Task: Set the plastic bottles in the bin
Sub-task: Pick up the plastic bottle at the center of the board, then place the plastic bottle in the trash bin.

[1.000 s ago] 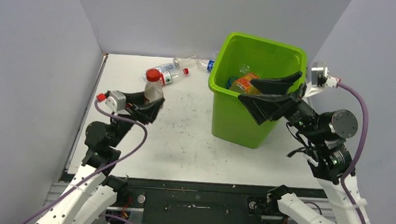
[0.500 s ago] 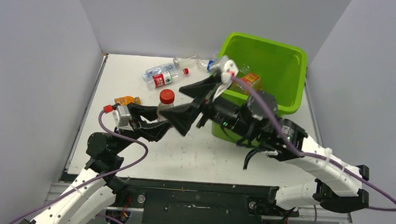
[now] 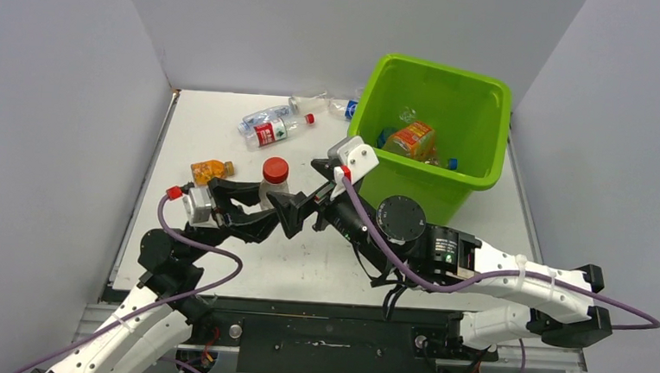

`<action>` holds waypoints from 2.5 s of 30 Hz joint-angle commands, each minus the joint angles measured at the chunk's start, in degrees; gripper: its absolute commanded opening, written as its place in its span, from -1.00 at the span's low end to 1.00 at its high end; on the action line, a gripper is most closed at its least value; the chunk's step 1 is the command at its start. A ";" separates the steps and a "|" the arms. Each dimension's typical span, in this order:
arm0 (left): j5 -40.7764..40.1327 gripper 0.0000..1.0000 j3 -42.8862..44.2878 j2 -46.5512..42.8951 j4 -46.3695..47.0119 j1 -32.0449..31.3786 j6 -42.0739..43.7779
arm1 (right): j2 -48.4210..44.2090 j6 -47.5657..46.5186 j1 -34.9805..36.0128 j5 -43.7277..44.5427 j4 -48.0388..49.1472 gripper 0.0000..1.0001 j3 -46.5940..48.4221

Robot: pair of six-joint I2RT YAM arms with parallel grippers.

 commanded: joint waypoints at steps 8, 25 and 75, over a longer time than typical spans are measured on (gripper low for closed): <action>-0.61 -0.97 -0.11 -0.21 2.18 -0.79 2.27 | 1.26 -0.90 0.42 0.69 9.46 0.75 -1.50; -1.73 -0.69 -0.27 -0.69 1.52 -2.00 3.21 | 4.73 4.47 -2.26 0.11 3.66 -0.89 1.01; -39.18 0.93 3.46 -3.09 -12.62 -3.02 4.32 | 3.74 17.81 -60.44 -16.83 -8.72 -0.89 -1.08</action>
